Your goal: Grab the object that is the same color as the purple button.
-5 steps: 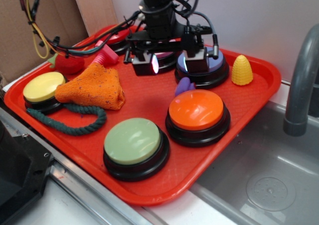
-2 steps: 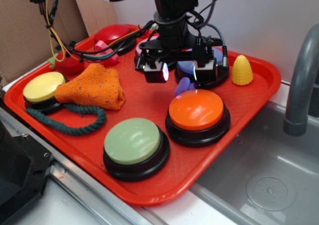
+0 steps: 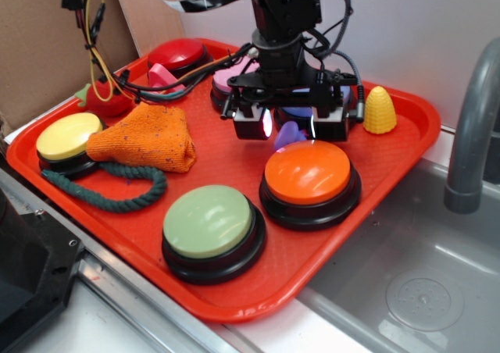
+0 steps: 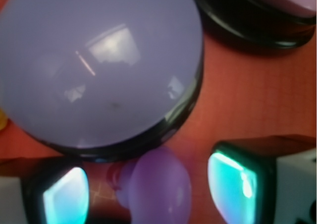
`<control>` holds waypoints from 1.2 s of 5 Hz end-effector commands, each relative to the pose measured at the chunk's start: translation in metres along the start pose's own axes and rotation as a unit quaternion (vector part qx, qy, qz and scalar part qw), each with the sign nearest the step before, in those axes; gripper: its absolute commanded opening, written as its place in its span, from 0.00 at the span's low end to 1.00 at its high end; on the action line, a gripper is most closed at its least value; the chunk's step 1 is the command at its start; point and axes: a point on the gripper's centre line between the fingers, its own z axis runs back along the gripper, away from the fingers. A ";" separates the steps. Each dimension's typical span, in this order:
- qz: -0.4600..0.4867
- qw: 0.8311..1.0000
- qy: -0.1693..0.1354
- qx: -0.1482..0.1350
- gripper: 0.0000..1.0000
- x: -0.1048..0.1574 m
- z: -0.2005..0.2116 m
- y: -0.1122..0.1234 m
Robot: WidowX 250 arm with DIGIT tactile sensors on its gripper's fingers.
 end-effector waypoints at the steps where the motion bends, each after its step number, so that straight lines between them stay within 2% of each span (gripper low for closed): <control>1: 0.005 1.000 0.010 -0.024 1.00 0.012 0.002 -0.003; 2: 0.034 0.999 -0.002 -0.024 0.00 0.016 0.003 0.001; 4: 0.041 0.999 -0.006 -0.028 0.00 0.026 0.011 0.007; 5: 0.032 0.999 -0.005 -0.037 0.00 0.031 0.031 0.016; 6: -0.015 1.000 -0.004 -0.019 0.00 0.043 0.066 0.033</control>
